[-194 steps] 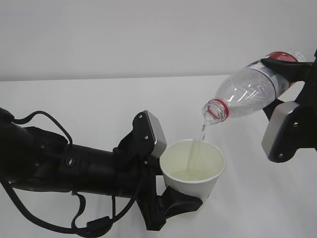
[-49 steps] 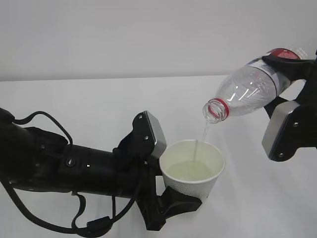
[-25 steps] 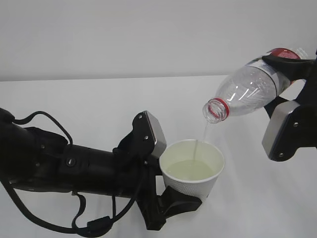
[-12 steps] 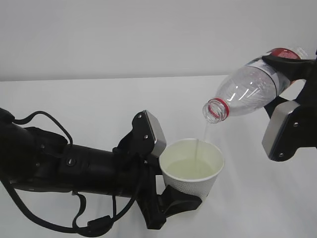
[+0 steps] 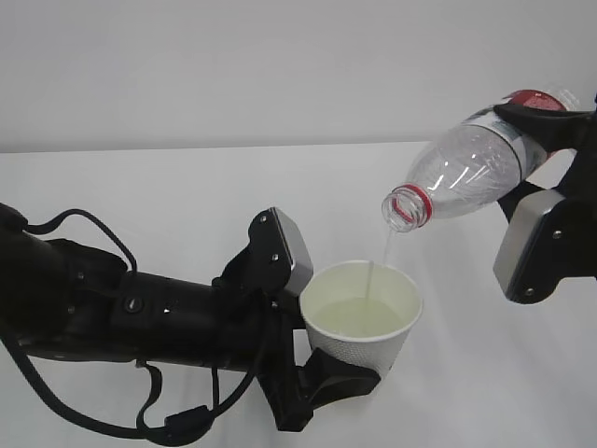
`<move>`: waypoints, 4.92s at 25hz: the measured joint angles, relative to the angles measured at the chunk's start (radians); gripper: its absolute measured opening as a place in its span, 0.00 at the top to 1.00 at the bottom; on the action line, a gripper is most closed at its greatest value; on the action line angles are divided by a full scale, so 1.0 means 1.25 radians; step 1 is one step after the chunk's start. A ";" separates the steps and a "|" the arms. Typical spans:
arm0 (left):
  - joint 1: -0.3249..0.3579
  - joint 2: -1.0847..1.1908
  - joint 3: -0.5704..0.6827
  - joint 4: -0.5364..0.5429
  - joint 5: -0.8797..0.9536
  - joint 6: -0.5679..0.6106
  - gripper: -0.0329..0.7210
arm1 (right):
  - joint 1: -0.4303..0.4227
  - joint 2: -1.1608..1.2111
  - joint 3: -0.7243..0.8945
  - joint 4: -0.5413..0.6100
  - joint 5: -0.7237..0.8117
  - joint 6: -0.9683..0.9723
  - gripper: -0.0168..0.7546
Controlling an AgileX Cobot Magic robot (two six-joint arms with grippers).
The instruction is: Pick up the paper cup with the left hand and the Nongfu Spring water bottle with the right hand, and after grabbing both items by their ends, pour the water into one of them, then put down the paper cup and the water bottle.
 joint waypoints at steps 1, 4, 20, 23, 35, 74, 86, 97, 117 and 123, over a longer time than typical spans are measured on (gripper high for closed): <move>0.000 0.000 0.000 -0.001 0.000 0.000 0.25 | 0.000 0.000 0.000 0.000 -0.002 0.000 0.36; 0.000 0.001 0.000 -0.002 0.000 0.000 0.25 | 0.000 0.000 0.000 0.000 -0.002 -0.002 0.36; 0.000 0.001 0.000 -0.002 0.000 0.000 0.25 | 0.000 0.000 0.000 0.000 -0.002 -0.006 0.36; 0.000 0.001 0.000 -0.002 0.000 0.000 0.25 | 0.000 0.000 0.000 0.001 -0.002 -0.006 0.36; 0.000 0.001 0.000 -0.004 -0.036 0.000 0.25 | 0.000 0.000 0.000 0.001 -0.002 0.111 0.36; 0.000 0.001 -0.015 -0.051 -0.026 0.000 0.25 | 0.000 0.000 0.000 0.002 -0.028 1.030 0.37; 0.000 0.001 -0.015 -0.051 -0.036 0.000 0.25 | 0.000 0.078 0.062 0.040 -0.084 1.090 0.37; 0.000 0.001 -0.015 -0.051 -0.039 0.000 0.25 | 0.000 0.193 0.082 0.073 -0.116 1.090 0.37; 0.000 0.001 -0.015 -0.051 -0.041 0.000 0.25 | 0.000 0.311 0.033 0.144 -0.124 1.090 0.37; 0.000 0.001 -0.015 -0.051 -0.041 0.000 0.25 | 0.000 0.360 -0.021 0.148 -0.125 1.097 0.37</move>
